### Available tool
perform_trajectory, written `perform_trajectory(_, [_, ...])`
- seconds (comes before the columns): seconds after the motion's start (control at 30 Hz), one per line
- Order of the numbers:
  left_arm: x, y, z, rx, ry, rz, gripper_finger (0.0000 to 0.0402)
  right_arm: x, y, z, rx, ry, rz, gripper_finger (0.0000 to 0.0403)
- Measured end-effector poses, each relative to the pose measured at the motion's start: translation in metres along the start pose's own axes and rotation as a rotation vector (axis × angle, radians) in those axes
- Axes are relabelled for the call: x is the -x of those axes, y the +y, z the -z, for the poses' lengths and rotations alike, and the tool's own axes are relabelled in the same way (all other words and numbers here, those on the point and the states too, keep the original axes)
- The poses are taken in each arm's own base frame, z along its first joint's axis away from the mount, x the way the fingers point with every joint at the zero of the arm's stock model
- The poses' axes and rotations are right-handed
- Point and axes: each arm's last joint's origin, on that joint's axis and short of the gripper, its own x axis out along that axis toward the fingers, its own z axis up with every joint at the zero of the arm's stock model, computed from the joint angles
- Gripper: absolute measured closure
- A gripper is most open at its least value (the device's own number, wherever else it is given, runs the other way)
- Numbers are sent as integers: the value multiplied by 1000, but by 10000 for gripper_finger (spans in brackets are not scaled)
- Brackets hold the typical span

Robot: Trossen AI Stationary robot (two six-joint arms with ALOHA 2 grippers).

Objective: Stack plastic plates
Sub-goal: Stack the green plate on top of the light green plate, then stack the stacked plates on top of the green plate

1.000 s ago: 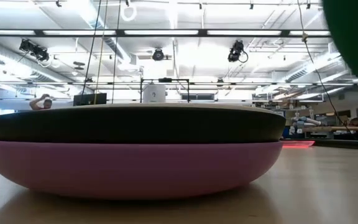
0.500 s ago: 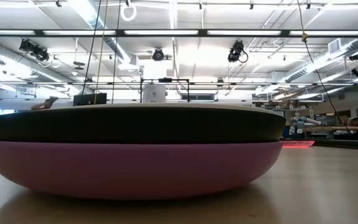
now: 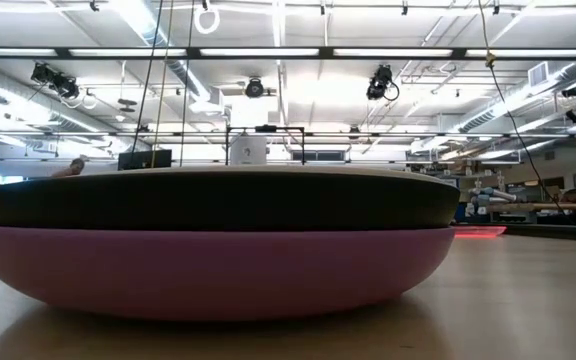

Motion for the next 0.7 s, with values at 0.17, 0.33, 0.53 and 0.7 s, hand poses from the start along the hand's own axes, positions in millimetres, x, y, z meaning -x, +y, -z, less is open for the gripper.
perform_trajectory(0.17, [0, 0, 1, 21, 4, -1, 210, -10, 3, -5, 27, -63, -14, 212])
perform_trajectory(0.33, [1, -4, 2, 21, 9, 13, 210, -42, 11, -11, 27, -66, -58, 202])
perform_trajectory(0.53, [3, -9, 4, 22, 15, 33, 210, -76, 16, -15, 21, -74, -122, 203])
perform_trajectory(0.7, [3, -8, 4, 23, 16, 31, 210, -74, 14, -20, 60, -29, -118, 203])
